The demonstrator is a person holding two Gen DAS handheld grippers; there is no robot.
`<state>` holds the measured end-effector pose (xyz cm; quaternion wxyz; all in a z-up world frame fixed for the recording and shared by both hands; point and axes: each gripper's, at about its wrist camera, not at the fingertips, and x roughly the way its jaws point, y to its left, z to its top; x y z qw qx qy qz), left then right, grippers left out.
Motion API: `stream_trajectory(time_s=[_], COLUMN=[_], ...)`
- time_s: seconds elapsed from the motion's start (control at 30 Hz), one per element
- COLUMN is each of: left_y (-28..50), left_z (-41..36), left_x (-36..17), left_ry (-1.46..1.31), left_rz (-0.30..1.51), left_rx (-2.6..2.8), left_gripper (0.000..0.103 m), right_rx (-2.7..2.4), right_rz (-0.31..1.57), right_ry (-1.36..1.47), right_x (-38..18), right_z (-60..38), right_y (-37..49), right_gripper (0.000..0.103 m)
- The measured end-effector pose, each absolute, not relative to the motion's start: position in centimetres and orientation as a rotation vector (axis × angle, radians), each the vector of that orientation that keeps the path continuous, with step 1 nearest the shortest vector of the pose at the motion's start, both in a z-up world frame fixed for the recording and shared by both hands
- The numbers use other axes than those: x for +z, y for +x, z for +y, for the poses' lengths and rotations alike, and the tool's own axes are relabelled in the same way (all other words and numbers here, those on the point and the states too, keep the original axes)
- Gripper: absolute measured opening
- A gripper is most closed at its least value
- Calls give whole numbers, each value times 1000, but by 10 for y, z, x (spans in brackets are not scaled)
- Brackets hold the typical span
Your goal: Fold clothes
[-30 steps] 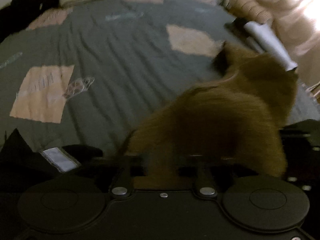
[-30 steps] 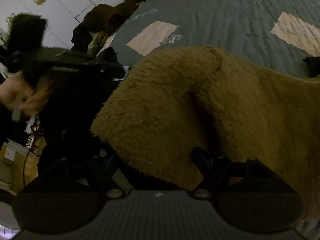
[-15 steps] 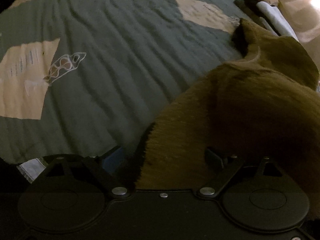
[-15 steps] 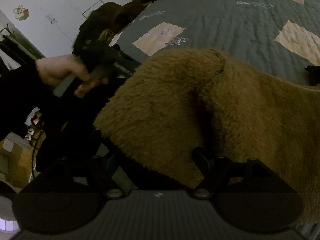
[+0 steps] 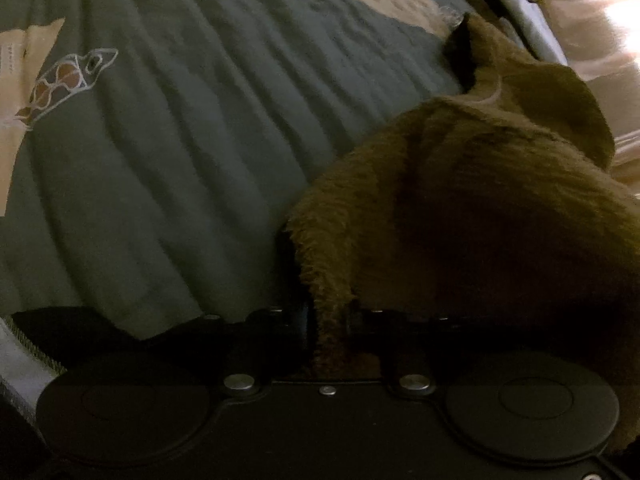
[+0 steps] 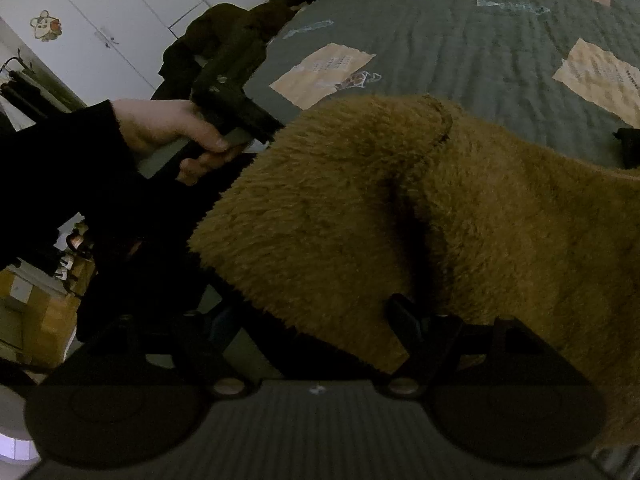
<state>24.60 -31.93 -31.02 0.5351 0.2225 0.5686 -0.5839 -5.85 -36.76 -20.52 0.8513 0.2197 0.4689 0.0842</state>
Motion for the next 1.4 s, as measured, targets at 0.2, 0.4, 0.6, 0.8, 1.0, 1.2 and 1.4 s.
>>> stream_trajectory(time_s=[0.2,0.4,0.6,0.8,1.0,1.2,1.4], left_y=[228,199,167,137,121,111,130], left_z=[-298,-275,-260,-249,-239,-249,-273], left_x=[-275,-233,-195,-170,-162,-184,-199], left_ry=[427,347,288,229,178,221,167], left_rz=[1289,1222,1156,1085,1052,1077,1117], left_rx=[-1498,-1604,-1704,-1765,-1769,-1722,-1660], left_gripper=[12,12,12,12,5,5,14], right_rx=[160,132,57,-13,-42,-24,-24], right_rz=[1000,1011,999,949,931,985,995], right_ry=[460,460,491,558,557,519,504], right_x=[-212,-216,-223,-228,-229,-239,-250], right_z=[-364,-360,-363,-373,-383,-382,-383], right_y=[-56,-56,-49,-38,-27,-47,-73], right_gripper=[79,79,79,79,79,79,79])
